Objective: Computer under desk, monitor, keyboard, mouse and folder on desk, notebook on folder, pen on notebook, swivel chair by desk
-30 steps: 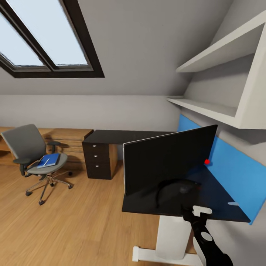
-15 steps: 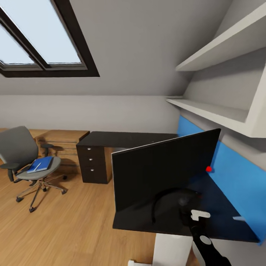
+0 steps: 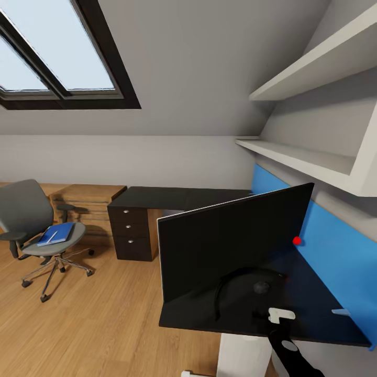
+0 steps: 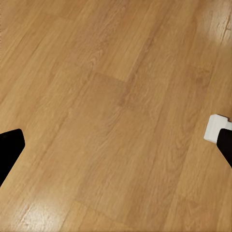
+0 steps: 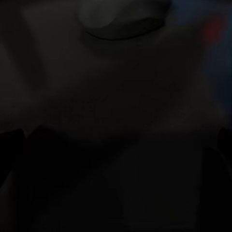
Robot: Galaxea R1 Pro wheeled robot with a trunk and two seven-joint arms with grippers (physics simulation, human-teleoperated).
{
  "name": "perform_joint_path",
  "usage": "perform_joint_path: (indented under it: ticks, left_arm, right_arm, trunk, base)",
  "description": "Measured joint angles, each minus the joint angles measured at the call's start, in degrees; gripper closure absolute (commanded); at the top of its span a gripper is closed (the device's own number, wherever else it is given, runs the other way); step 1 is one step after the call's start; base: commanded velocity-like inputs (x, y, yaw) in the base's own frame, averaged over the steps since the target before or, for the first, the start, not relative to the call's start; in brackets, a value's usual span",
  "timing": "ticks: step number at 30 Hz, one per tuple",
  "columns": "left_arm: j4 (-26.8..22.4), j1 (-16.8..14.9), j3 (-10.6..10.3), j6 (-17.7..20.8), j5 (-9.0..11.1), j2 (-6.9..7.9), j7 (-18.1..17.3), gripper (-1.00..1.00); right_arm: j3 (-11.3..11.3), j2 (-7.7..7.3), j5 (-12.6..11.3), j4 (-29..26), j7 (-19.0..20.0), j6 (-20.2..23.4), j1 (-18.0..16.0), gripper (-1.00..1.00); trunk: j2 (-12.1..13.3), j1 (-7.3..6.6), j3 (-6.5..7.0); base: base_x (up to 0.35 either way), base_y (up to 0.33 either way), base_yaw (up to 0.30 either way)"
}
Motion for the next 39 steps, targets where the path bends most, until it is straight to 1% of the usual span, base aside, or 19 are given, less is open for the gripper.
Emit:
perform_joint_path:
  ticks: [4, 8, 15, 27, 32, 39]
  left_arm:
    - [0.0, 0.0, 0.0, 0.0, 0.0, 0.00, 0.0, -1.00]
    - [0.0, 0.0, 0.0, -0.1, 0.0, 0.00, 0.0, -1.00]
    - [0.0, 0.0, 0.0, 0.0, 0.0, 0.00, 0.0, -1.00]
    - [0.0, 0.0, 0.0, -0.1, 0.0, 0.00, 0.0, -1.00]
    - [0.0, 0.0, 0.0, -0.1, 0.0, 0.00, 0.0, -1.00]
    - [0.0, 0.0, 0.0, 0.0, 0.0, 0.00, 0.0, -1.00]
  right_arm:
    - [0.0, -0.05, 0.0, -0.1, 0.0, 0.7, -0.2, -1.00]
    - [0.0, -0.16, 0.0, 0.2, -0.2, 1.0, -0.5, -1.00]
    - [0.0, -0.98, 0.0, 2.6, -0.1, 1.1, -2.2, -1.00]
    - [-0.1, -1.14, 0.1, 2.8, -0.3, 1.1, -2.4, -1.00]
    - [-0.1, -1.14, 0.1, 2.9, -0.4, 1.0, -2.4, -1.00]
    - [-0.1, -1.15, 0.1, 2.8, -0.3, 1.0, -2.4, -1.00]
  trunk:
    - [0.0, -0.01, 0.00]
    - [0.0, -0.03, 0.00]
    - [0.0, -0.01, 0.00]
    - [0.0, -0.01, 0.00]
    - [0.0, -0.02, 0.00]
    - [0.0, 0.00, 0.00]
  base:
    - [0.040, 0.000, 0.000]
    - [0.253, 0.000, 0.000]
    - [0.123, 0.000, 0.000]
    - [0.068, 0.000, 0.000]
    - [0.172, 0.019, 0.000]
    - [0.031, 0.002, 0.000]
